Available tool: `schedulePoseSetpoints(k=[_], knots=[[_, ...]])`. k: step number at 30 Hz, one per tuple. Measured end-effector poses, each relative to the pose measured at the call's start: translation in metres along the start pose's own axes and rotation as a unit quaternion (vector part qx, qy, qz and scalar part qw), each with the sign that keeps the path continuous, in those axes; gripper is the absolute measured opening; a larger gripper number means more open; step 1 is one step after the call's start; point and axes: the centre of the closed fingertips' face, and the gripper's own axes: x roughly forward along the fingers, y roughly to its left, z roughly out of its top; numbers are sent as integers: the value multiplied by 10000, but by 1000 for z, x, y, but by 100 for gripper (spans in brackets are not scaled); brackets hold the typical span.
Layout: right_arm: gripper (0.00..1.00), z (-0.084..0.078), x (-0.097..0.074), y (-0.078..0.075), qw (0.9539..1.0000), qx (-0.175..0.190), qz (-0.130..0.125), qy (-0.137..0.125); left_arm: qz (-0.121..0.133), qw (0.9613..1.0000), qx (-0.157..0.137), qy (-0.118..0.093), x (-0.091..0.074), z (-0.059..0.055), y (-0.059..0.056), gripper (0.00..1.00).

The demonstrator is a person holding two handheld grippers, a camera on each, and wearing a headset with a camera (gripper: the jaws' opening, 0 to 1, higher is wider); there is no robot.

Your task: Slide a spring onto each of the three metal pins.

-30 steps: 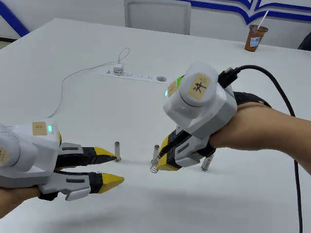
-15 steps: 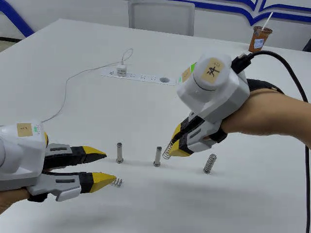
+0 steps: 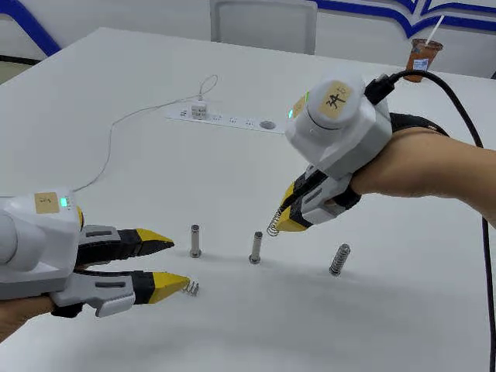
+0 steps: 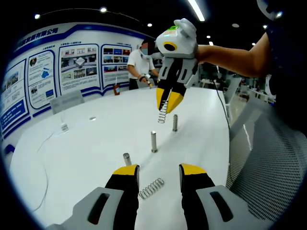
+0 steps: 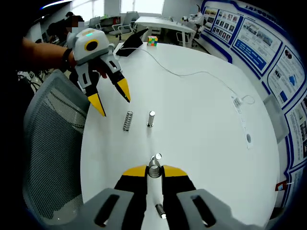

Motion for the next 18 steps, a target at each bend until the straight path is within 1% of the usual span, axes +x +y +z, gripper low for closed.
schedulePoseSetpoints(k=[7,18], knots=[[12,6,10,-4,10000,-8,52,32,19,10000,-9,-21,0,1,2,35],[12,1,19,-8,9998,-4,92,202,54,10000,-49,-13,0,-2,4,35]])
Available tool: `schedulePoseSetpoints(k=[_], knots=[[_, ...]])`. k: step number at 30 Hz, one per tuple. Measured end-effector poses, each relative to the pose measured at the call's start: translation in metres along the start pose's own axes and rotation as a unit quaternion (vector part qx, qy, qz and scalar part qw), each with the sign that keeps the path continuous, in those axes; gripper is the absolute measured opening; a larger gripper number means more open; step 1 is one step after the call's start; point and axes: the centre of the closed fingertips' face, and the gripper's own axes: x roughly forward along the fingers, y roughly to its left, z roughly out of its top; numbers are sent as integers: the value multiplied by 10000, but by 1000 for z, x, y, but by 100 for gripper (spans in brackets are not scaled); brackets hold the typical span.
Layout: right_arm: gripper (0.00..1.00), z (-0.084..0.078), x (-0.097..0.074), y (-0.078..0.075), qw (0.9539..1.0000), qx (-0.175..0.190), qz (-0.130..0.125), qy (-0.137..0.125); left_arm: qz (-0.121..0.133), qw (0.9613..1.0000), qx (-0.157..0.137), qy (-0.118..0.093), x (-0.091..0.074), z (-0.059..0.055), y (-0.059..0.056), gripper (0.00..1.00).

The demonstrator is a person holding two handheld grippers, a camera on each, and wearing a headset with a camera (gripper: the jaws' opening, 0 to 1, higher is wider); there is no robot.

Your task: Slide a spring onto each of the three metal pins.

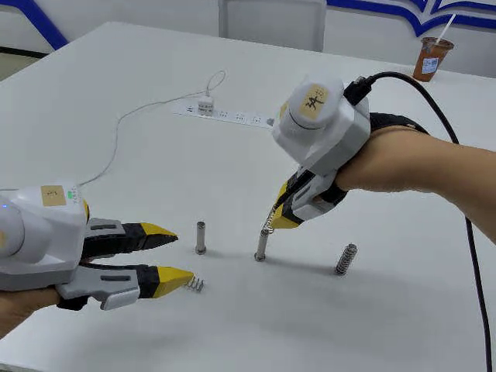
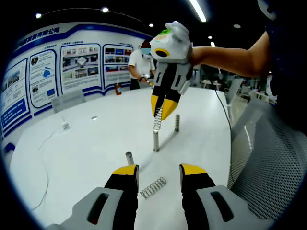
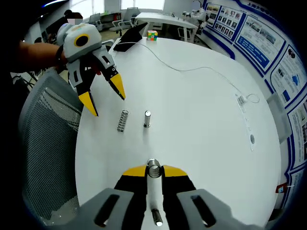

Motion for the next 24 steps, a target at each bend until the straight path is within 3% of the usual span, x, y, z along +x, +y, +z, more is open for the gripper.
schedulePoseSetpoints(k=[10,24], knots=[[12,1,6,1,10000,8,56,36,10,10000,3,41,-1,-2,1,35],[12,-5,24,2,9993,-39,166,322,27,9999,-4,102,-2,-6,1,35]])
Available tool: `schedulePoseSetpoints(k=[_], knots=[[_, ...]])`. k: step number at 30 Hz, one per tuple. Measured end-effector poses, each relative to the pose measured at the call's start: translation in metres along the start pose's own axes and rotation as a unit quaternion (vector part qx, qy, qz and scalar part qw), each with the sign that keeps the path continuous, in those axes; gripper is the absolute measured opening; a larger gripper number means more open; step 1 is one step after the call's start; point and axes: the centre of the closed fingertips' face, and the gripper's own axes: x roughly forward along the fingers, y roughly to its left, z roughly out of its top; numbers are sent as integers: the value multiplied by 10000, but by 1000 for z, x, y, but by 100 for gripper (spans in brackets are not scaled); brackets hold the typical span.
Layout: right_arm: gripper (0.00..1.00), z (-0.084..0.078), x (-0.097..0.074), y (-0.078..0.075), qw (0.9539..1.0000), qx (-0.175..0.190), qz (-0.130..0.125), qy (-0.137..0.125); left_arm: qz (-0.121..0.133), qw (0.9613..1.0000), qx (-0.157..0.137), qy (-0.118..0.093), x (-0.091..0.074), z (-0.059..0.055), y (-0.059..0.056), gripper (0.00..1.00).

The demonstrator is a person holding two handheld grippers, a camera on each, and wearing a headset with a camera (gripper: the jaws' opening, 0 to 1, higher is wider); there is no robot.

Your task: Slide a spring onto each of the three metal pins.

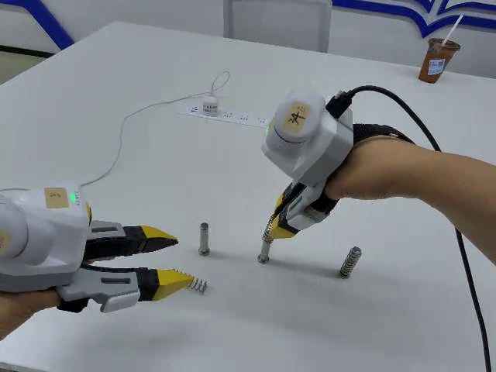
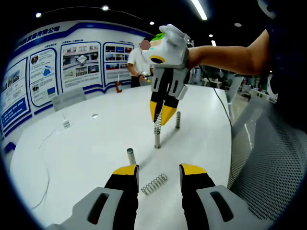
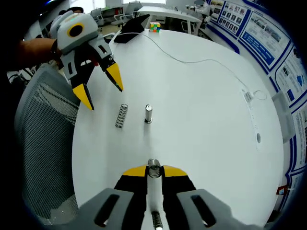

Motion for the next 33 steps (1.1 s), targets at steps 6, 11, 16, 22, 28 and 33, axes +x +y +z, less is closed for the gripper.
schedulePoseSetpoints(k=[6,11,16,22,28,33], knots=[[12,-3,8,0,9999,67,80,87,2,10000,-7,37,-1,-2,0,35],[12,-7,16,1,9997,117,127,183,-6,10000,-17,57,0,-3,0,34],[12,-12,24,4,9994,122,180,268,-24,10000,-19,79,1,-4,-1,34],[12,-16,32,5,9991,188,223,319,-29,9999,-33,92,1,-6,-2,34],[12,-17,36,6,9989,254,237,311,-18,9999,-45,91,1,-7,-1,34],[12,-19,36,6,9989,244,234,316,-27,9999,-51,100,3,-8,-1,34]])
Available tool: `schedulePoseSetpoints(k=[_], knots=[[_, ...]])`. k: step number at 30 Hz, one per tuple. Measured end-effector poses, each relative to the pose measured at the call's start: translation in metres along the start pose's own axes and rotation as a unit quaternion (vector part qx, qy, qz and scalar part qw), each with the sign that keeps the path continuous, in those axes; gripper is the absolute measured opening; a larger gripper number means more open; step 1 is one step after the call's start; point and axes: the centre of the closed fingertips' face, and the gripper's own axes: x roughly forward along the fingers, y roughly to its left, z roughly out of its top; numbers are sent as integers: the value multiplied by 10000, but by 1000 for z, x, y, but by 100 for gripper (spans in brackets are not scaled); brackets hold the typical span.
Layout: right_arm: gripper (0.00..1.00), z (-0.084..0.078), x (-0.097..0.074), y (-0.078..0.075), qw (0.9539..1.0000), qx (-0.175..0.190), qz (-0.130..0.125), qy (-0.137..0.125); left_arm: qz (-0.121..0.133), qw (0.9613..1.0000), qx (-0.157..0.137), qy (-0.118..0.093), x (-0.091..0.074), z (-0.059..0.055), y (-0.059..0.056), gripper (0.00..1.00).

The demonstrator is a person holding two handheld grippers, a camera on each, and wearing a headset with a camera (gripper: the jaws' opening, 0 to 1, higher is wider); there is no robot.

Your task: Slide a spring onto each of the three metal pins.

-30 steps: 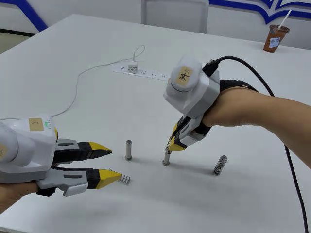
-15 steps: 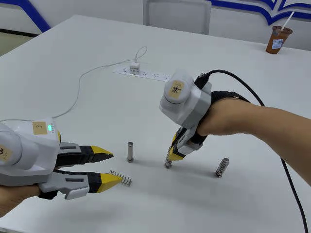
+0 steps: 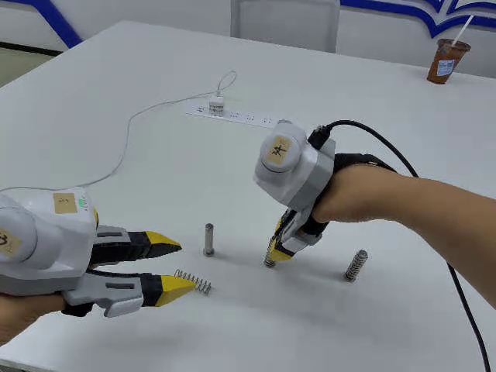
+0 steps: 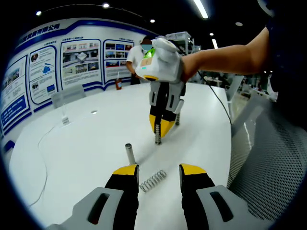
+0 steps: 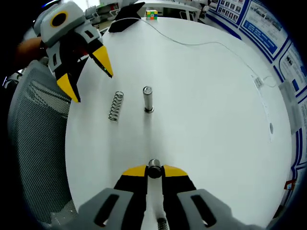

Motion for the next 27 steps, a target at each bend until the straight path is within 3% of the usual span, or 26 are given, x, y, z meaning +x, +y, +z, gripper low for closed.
schedulePoseSetpoints(k=[13,21,27], knots=[[21,4,-14,2,9996,-91,-163,-191,16,10000,35,3,-2,1,-1,35],[22,36,-31,17,9971,-489,-325,-493,25,10000,46,12,-3,1,0,35],[21,50,-20,33,9975,-345,-67,-621,34,10000,51,0,-4,2,-1,35]])
